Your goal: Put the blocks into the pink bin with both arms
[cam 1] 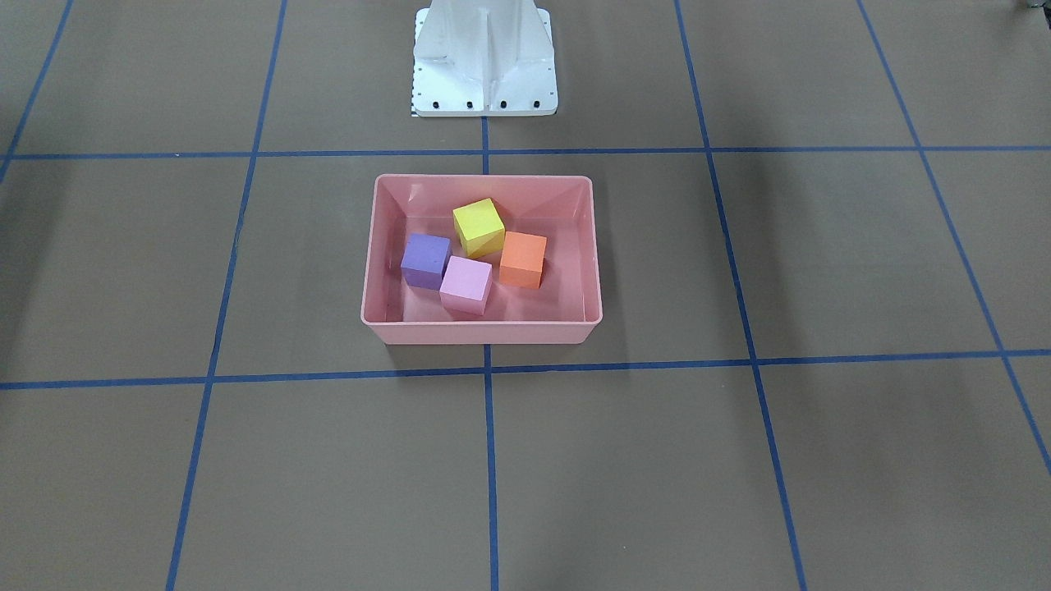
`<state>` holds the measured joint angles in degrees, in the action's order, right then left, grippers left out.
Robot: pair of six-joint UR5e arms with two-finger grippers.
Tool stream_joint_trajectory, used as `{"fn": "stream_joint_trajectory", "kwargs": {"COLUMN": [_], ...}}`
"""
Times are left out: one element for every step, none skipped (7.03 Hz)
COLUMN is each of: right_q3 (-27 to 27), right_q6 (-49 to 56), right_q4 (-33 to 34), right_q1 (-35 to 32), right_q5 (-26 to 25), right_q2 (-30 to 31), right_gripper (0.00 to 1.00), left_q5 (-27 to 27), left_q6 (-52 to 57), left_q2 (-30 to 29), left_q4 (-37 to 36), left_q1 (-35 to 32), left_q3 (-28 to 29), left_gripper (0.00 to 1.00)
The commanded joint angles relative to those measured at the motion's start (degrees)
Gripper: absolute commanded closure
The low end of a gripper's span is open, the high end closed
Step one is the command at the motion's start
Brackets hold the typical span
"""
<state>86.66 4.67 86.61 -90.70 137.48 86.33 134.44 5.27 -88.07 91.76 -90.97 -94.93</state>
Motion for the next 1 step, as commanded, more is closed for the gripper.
{"fn": "stream_joint_trajectory", "kwargs": {"right_q3": [-0.09], "right_q6": [0.07], "right_q4": [-0.12], "right_q1": [0.0], "right_q5": [-0.02], "right_q2": [0.07], "right_gripper": [0.0], "left_q5": [0.03], "left_q6": [0.0], "left_q2": [0.0], "left_q4": [0.0], "left_q1": [0.0], "left_q3": [0.19], "left_gripper": [0.0]}}
